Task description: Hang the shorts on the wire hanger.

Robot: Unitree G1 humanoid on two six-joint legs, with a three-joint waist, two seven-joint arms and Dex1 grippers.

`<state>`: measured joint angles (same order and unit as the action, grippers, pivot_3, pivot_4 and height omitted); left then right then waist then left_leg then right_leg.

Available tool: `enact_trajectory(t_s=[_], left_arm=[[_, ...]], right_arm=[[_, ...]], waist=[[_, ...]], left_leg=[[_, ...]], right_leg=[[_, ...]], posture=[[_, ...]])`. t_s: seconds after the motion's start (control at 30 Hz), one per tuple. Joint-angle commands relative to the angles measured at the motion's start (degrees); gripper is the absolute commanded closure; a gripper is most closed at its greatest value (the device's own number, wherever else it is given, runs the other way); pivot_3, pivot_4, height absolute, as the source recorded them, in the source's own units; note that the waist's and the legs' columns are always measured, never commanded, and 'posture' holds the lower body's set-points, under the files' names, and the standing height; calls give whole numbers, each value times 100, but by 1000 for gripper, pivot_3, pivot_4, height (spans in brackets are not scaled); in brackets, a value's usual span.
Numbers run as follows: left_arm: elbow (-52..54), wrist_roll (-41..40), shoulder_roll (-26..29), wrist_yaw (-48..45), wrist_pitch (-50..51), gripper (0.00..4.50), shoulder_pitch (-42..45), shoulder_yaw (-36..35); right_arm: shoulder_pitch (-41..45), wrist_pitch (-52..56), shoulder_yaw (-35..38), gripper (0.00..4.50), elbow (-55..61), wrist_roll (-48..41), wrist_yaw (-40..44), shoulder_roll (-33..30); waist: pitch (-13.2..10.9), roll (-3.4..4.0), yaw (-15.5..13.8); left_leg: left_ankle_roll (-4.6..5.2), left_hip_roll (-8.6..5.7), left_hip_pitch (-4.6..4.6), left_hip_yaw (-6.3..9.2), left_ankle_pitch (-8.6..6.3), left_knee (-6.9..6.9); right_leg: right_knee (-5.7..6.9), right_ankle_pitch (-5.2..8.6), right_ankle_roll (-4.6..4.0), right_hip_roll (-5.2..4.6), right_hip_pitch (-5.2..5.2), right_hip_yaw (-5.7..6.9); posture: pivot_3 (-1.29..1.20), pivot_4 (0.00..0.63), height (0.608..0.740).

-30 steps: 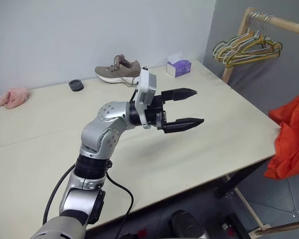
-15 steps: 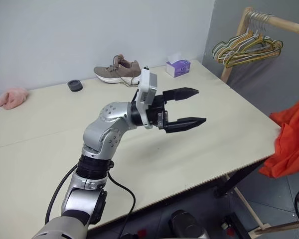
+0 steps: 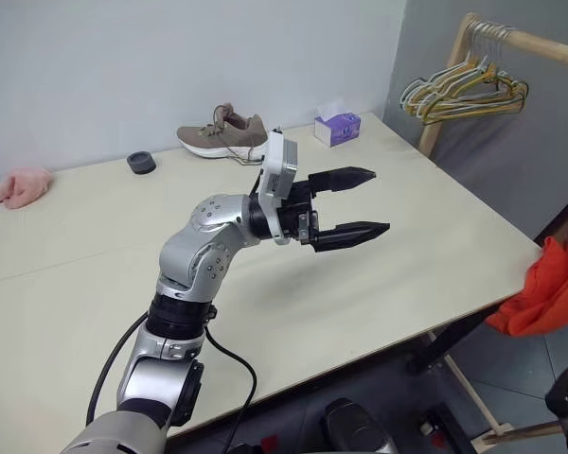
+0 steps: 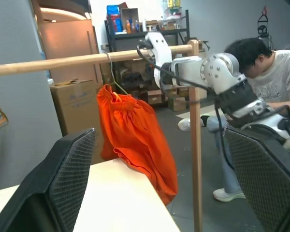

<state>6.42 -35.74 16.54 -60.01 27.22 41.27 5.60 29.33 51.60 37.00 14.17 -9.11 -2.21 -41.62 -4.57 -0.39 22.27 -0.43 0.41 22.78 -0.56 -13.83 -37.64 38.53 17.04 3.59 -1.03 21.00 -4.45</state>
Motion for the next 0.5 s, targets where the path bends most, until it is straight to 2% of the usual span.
enact_trajectory(t_s=[0.03,0.13,0.27,0.37,0.5], left_arm=[[99,143,54,311,-145,0,-14,-181],[19,733,115,1238,-410,0,-224,-443],[-434,2152,267,3270,-754,0,-616,-854],[-277,2934,386,4512,-274,0,-1171,-1125],[88,3398,542,5174,80,0,-1910,-1423]], right_arm=[[-458,-1379,-1030,17,827,97,780,-8],[-975,-2054,-1965,17,1182,50,1284,413],[-1262,-2809,-2726,17,1008,16,1664,1080],[-1447,-2888,-3272,17,556,108,1803,1501],[-1493,-3545,-3745,17,-262,337,1815,2033]], waist=[[-1,-3,4],[-2,-17,30],[-5,-21,-41],[0,-35,-142],[2,-53,-390]], left_leg=[[0,1,0,1,0,3],[-1,8,-9,2,0,10],[-4,10,-5,11,-2,10],[-4,8,3,10,-2,9],[-6,8,10,22,-3,8]], right_leg=[[-1,0,0,0,0,1],[-2,0,0,10,-3,-3],[2,0,1,13,3,-19],[8,-2,2,8,14,-22],[21,-8,-5,-1,22,-6]], posture=[[-384,57,740],[-384,57,740],[-307,52,740],[-255,44,740],[-183,36,740]])
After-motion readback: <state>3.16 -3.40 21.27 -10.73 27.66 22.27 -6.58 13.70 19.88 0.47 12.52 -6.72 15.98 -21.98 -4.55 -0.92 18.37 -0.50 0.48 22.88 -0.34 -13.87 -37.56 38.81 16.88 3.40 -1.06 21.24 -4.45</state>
